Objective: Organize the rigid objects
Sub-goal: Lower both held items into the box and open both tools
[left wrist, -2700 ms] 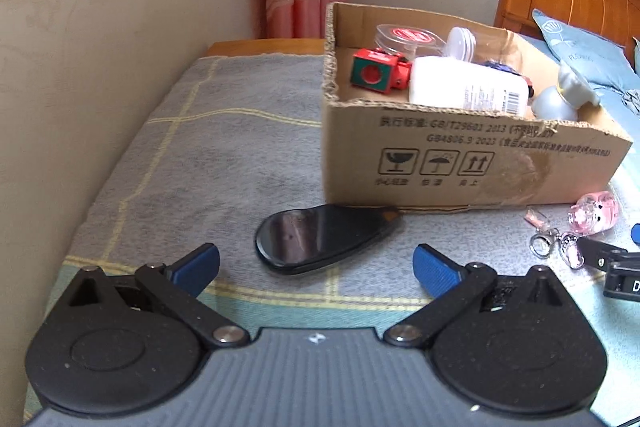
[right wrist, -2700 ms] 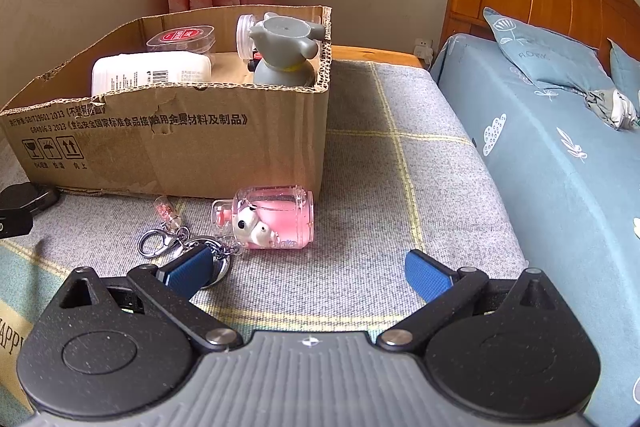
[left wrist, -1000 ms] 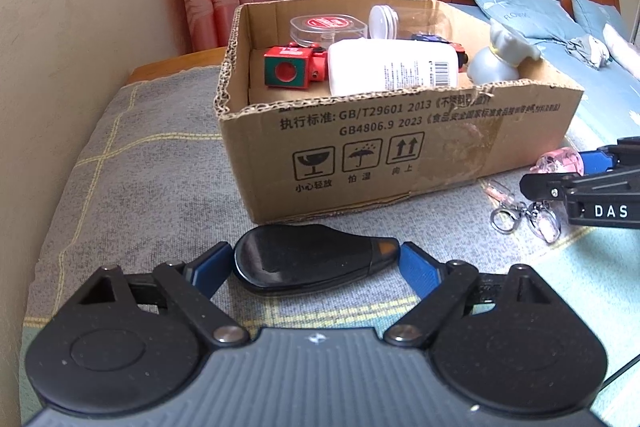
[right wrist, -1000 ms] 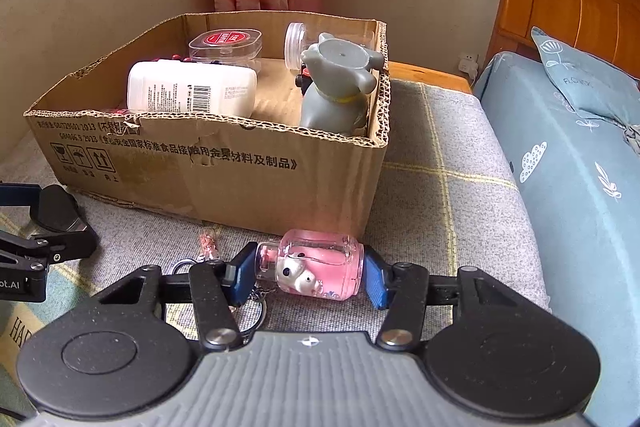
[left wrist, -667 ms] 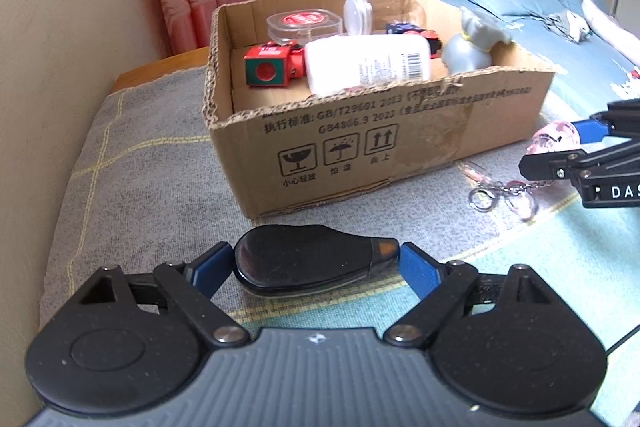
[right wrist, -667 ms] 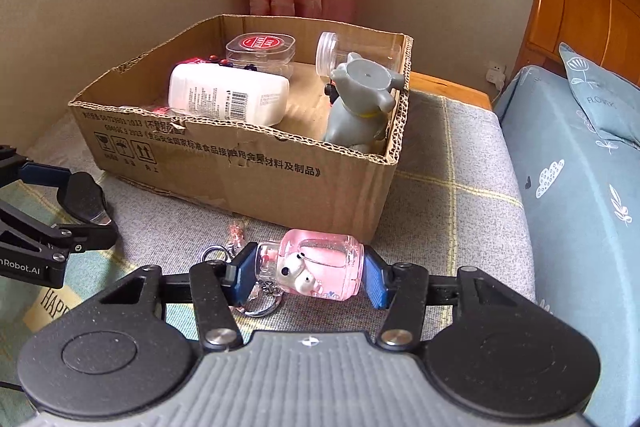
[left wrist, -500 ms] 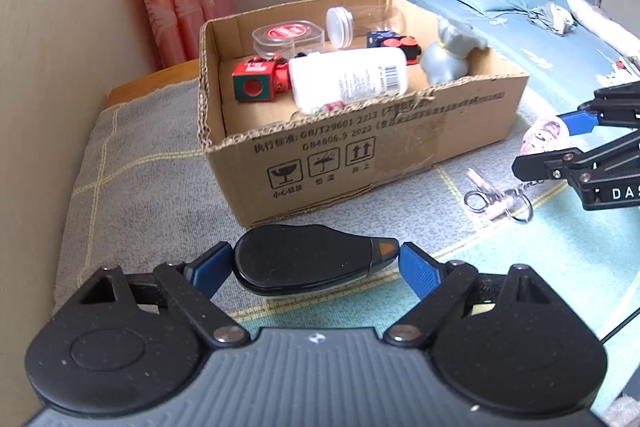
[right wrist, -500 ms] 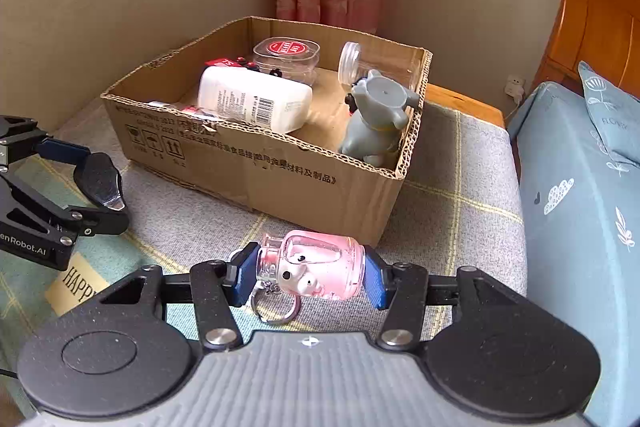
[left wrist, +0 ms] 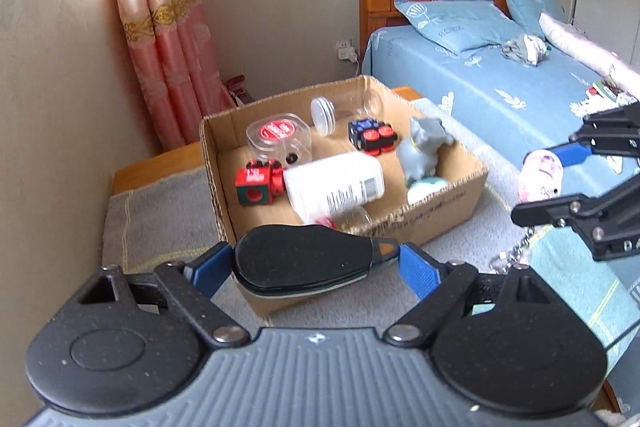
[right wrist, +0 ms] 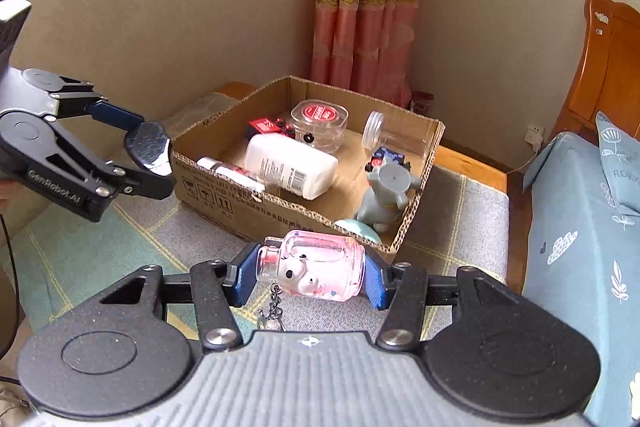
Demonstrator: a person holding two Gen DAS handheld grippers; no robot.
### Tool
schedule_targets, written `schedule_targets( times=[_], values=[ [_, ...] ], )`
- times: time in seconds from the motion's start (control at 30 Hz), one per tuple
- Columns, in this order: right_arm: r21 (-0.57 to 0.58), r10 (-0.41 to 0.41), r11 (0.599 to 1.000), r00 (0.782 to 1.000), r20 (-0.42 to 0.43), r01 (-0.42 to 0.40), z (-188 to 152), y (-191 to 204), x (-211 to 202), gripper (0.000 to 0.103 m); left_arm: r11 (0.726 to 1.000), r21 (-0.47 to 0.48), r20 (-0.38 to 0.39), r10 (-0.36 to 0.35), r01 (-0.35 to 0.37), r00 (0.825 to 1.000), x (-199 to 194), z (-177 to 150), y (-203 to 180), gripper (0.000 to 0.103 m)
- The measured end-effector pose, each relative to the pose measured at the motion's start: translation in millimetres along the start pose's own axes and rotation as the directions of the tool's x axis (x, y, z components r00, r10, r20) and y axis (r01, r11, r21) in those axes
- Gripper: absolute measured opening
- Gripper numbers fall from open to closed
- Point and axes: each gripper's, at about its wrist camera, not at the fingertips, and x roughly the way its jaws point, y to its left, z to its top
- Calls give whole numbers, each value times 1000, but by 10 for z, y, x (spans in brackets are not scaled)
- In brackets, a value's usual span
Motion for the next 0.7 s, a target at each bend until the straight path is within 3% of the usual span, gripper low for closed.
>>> schedule_targets(
  times=[0.13,0.4,0.7],
  values=[
    [-12,-9,1000,999,33,9,143,-19,-76,58,999,-33,25,-8,9,1000,147,229,116,89],
    [14,-5,1000,997,75,4,483,-143,-53,58,997,-24,22,71,-70,997,552,345,196,93],
    [37,-3,999,997,83,0,777,-205,72,58,993,-71,56,101,-97,993,402,236,211,102]
  ],
)
